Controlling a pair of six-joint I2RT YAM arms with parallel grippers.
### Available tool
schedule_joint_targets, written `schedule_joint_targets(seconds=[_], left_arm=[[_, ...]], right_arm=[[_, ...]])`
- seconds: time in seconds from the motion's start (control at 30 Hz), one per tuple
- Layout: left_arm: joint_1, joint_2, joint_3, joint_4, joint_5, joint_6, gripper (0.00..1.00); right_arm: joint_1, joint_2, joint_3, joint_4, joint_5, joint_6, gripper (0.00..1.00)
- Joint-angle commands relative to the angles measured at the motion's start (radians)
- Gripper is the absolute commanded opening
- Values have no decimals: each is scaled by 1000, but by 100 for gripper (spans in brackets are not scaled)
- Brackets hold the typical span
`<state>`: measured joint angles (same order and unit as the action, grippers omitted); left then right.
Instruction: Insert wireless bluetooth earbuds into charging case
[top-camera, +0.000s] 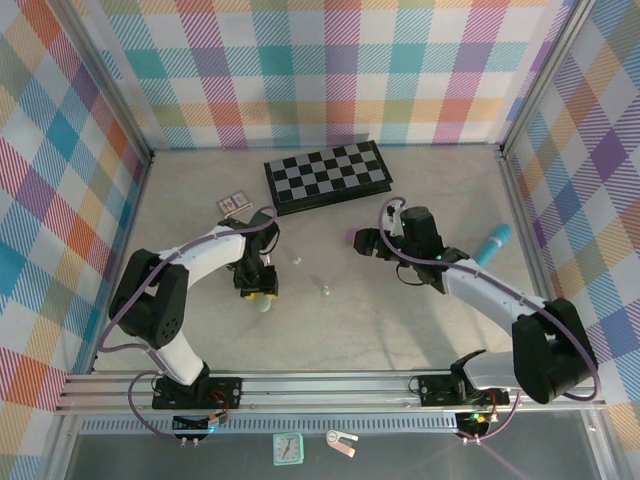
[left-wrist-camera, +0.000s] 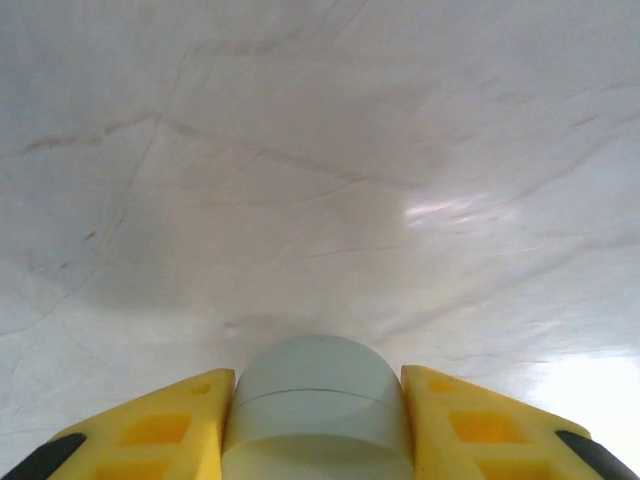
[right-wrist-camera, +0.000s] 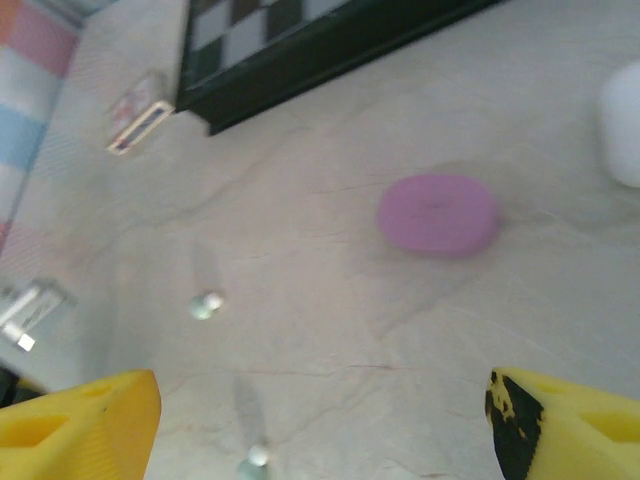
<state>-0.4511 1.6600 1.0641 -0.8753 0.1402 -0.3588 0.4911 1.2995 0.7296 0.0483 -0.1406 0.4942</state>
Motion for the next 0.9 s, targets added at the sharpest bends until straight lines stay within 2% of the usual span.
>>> schedule_joint_targets(seconds=[0.0, 0.07, 0.23, 0.4, 0.67, 0.87], left_arm=[[4, -65, 37, 113, 83, -100, 38], [13, -79, 40, 193, 118, -154, 38], [14, -120, 29, 362, 122, -300, 38], [14, -128, 4, 507, 198, -432, 38], [12, -157, -8, 520, 274, -475, 38], [12, -176, -18, 522, 302, -486, 39]], right_arm=[[43, -22, -41, 113, -114, -85, 84], [78, -11, -58, 171, -139, -99, 85], [162, 46, -55, 245, -142, -113, 85], [212, 116, -38, 322, -162, -102, 85], [228, 214, 17, 363, -210, -125, 80], [228, 297, 87, 398, -244, -80, 65]])
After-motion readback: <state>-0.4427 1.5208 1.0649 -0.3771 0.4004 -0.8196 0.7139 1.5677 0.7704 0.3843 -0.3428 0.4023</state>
